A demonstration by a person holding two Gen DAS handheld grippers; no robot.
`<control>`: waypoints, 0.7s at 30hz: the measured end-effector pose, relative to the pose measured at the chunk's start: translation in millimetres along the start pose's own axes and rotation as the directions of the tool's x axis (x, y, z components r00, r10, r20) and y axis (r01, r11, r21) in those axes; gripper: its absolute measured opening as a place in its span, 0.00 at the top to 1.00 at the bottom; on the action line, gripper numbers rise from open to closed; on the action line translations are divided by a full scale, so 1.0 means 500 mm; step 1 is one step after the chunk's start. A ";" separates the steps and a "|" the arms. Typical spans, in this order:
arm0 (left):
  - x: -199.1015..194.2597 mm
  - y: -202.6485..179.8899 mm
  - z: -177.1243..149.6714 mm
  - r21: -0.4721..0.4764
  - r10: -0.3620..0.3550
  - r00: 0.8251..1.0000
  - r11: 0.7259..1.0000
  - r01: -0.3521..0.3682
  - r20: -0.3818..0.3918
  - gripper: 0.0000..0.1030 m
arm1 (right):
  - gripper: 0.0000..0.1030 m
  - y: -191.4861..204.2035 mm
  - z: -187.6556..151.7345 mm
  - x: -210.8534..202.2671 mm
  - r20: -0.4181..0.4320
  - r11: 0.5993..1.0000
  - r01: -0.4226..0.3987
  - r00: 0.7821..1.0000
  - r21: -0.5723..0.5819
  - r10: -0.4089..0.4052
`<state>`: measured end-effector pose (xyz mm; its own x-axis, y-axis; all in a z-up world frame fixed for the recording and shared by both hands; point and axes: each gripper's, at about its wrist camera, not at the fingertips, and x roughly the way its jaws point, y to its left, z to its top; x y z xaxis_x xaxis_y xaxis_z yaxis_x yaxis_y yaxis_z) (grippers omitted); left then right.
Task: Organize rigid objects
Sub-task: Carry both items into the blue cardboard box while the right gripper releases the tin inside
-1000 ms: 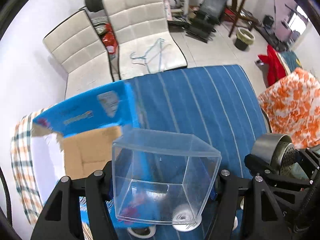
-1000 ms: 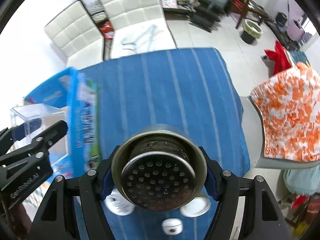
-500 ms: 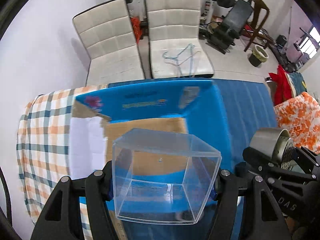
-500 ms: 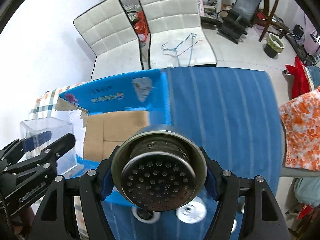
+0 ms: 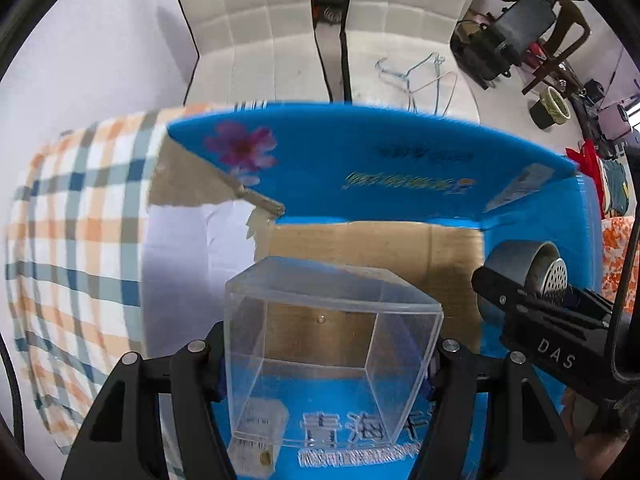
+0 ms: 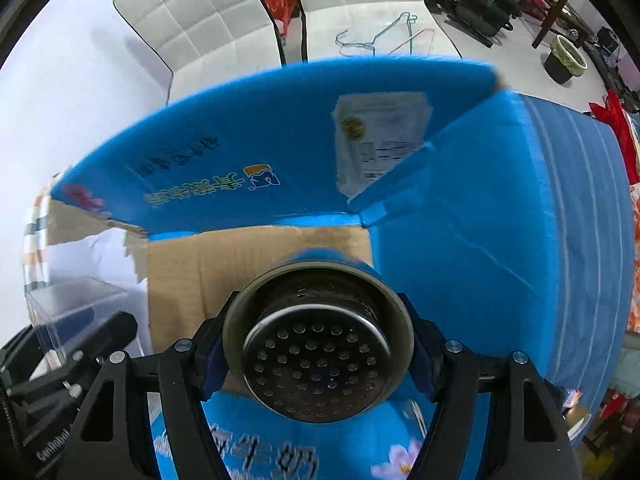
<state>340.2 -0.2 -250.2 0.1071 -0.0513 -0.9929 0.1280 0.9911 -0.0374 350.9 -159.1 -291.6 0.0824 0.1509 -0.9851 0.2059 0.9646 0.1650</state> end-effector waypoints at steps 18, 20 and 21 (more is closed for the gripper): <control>0.072 0.013 0.011 -0.078 -0.118 0.991 0.990 0.113 -0.063 0.38 | 0.06 0.032 0.034 0.016 -0.020 0.997 0.072 0.997 -0.024 -0.072; 0.070 0.011 0.013 -0.096 -0.155 0.986 0.984 0.148 -0.062 0.38 | 0.04 0.028 0.032 -0.006 0.000 0.996 0.081 0.997 -0.030 -0.081; 0.071 0.011 0.016 -0.102 -0.171 0.983 0.981 0.164 -0.061 0.38 | 0.04 0.028 0.039 -0.013 0.004 0.996 0.089 0.996 -0.029 -0.089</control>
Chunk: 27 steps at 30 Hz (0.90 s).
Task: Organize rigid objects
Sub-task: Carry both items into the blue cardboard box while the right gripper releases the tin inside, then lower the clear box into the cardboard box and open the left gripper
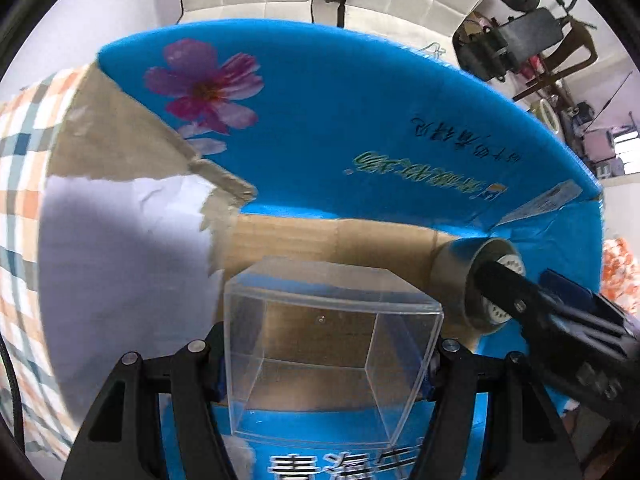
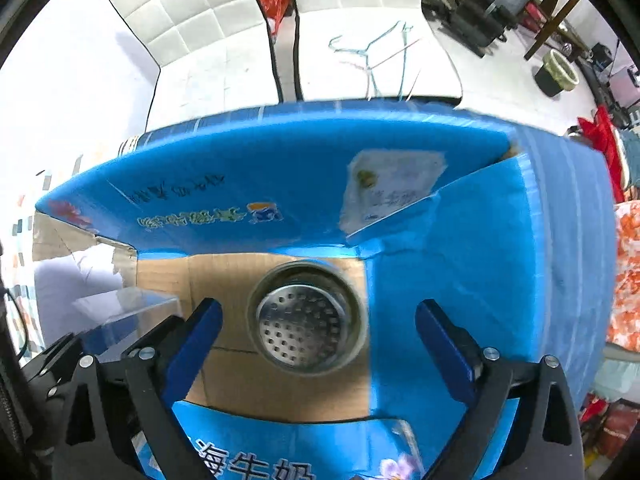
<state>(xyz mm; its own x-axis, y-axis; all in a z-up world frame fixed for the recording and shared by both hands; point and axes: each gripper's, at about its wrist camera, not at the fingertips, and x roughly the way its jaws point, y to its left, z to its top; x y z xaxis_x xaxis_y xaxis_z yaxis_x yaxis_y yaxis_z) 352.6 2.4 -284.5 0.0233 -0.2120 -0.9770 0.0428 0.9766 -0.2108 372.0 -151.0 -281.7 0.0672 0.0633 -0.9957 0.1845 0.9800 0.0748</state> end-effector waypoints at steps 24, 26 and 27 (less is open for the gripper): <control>0.015 -0.058 0.042 -0.001 -0.013 1.000 1.000 0.013 -0.021 0.13 | 0.04 -0.043 0.020 -0.054 0.005 1.000 -0.003 1.000 0.023 0.003; -0.001 -0.057 0.040 0.000 -0.001 1.000 1.000 0.001 -0.011 0.06 | 0.04 -0.044 0.016 -0.074 0.020 1.000 -0.001 1.000 0.017 0.000; -0.012 -0.057 0.039 0.002 0.004 1.000 1.000 -0.004 -0.003 0.05 | 0.03 -0.045 0.012 -0.084 0.029 1.000 0.001 1.000 0.014 -0.001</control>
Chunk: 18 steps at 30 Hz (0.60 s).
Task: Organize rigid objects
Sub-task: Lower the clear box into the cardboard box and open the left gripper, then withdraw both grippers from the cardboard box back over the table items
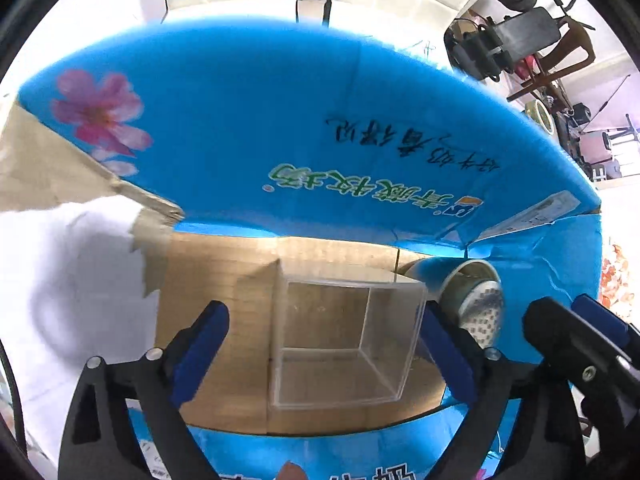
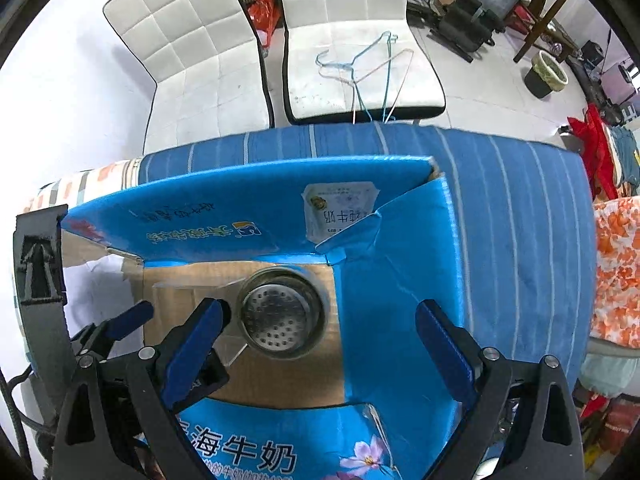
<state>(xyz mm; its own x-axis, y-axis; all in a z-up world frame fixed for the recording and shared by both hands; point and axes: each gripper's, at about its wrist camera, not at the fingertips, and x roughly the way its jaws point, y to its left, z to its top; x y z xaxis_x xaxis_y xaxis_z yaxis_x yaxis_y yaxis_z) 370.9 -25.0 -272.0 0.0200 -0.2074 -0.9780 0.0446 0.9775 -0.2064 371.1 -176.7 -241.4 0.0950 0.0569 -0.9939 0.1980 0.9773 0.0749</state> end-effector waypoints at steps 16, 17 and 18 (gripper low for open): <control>-0.194 0.050 -0.169 -0.012 0.239 0.948 0.970 -0.242 0.208 0.04 | 0.00 -0.020 -0.138 -0.147 0.105 0.996 -0.005 0.994 -0.087 0.014; -0.210 0.052 -0.187 -0.013 0.250 0.943 0.967 -0.253 0.221 0.04 | 0.00 -0.021 -0.150 -0.157 0.112 0.996 -0.008 0.994 -0.093 0.019; -0.221 0.051 -0.202 -0.012 0.254 0.939 0.966 -0.258 0.231 0.04 | 0.00 -0.025 -0.158 -0.166 0.117 0.995 -0.013 0.993 -0.096 0.024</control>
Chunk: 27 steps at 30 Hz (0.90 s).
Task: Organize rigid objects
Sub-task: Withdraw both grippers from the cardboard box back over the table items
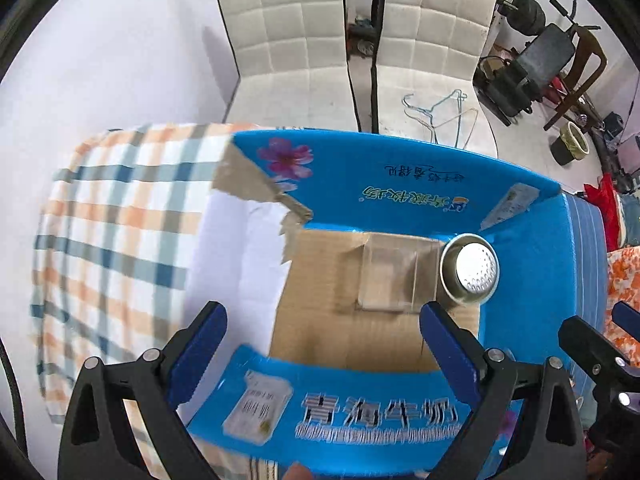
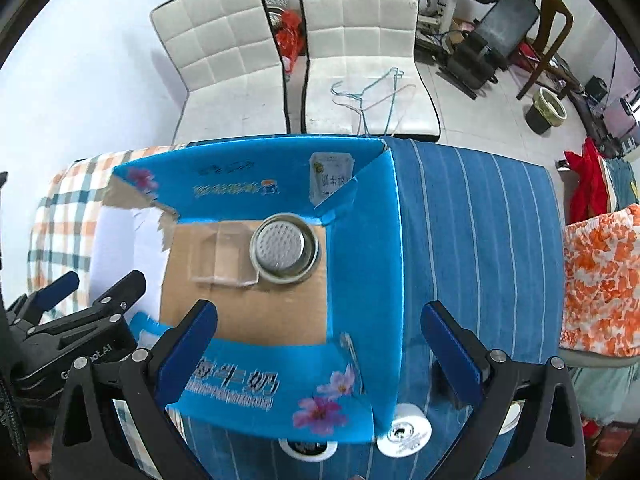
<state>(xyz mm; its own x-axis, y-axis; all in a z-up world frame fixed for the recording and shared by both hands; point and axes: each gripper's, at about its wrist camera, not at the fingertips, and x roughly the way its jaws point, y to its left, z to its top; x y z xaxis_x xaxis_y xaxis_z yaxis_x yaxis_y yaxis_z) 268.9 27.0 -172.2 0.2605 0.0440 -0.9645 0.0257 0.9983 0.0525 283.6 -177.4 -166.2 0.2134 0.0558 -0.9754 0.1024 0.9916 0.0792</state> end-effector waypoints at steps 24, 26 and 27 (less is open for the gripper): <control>-0.014 -0.247 -0.250 0.146 -0.056 0.990 0.986 0.075 -0.131 0.04 | 0.00 -0.418 -0.375 -0.006 -0.116 0.951 -0.068 0.987 0.302 0.107; 0.028 -0.273 -0.272 0.171 -0.042 0.986 0.983 0.070 -0.164 0.04 | 0.00 -0.409 -0.390 0.039 -0.143 0.949 -0.089 0.980 0.303 0.137; 0.058 -0.287 -0.283 0.185 -0.036 0.982 0.980 0.071 -0.187 0.04 | 0.00 -0.402 -0.394 0.057 -0.147 0.947 -0.099 0.978 0.306 0.150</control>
<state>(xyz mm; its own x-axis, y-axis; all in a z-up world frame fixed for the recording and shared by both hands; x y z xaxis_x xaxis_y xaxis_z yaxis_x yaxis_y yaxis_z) 136.3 -109.8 -244.1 0.0744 0.0146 -0.9971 0.2218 0.9746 0.0308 77.9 -352.3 -250.4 0.0807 0.2206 -0.9720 0.3728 0.8978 0.2347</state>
